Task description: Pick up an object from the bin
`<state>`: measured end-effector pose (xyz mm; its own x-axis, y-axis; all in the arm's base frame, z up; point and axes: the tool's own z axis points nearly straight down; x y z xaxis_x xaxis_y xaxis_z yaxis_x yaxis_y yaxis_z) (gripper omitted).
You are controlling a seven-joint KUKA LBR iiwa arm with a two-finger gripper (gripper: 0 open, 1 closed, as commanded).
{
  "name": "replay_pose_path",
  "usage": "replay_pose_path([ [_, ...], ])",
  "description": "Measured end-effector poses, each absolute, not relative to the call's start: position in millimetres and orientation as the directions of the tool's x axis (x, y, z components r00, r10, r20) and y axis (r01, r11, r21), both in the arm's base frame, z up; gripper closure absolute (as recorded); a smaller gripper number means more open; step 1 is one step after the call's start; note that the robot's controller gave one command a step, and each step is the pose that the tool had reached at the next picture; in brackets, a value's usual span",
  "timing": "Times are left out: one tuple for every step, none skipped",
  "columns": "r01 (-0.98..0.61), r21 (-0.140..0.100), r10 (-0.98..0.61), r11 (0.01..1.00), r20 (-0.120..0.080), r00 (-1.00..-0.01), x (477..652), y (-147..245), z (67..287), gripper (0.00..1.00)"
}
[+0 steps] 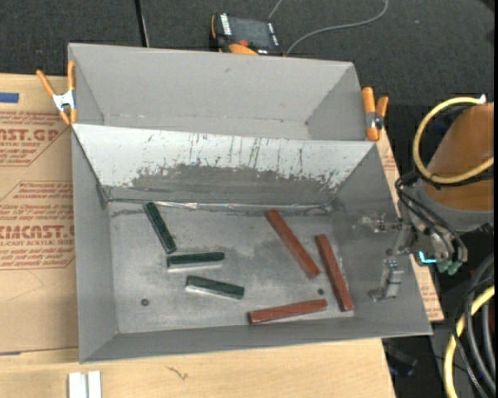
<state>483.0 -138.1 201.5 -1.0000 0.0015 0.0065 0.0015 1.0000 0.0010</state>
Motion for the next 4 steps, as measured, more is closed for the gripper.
replay_pose_path([
  [0.425,0.002,0.425,0.905,-0.002,-0.905,505.5,-102.7,69.1,0.00],
  [0.615,0.002,0.615,0.788,-0.002,-0.788,519.2,-74.3,100.3,0.00],
  [0.791,0.000,0.791,0.612,0.000,-0.612,530.4,-50.4,100.7,0.00],
  [0.959,-0.002,0.959,0.284,0.001,-0.284,562.7,-35.9,68.1,0.00],
])
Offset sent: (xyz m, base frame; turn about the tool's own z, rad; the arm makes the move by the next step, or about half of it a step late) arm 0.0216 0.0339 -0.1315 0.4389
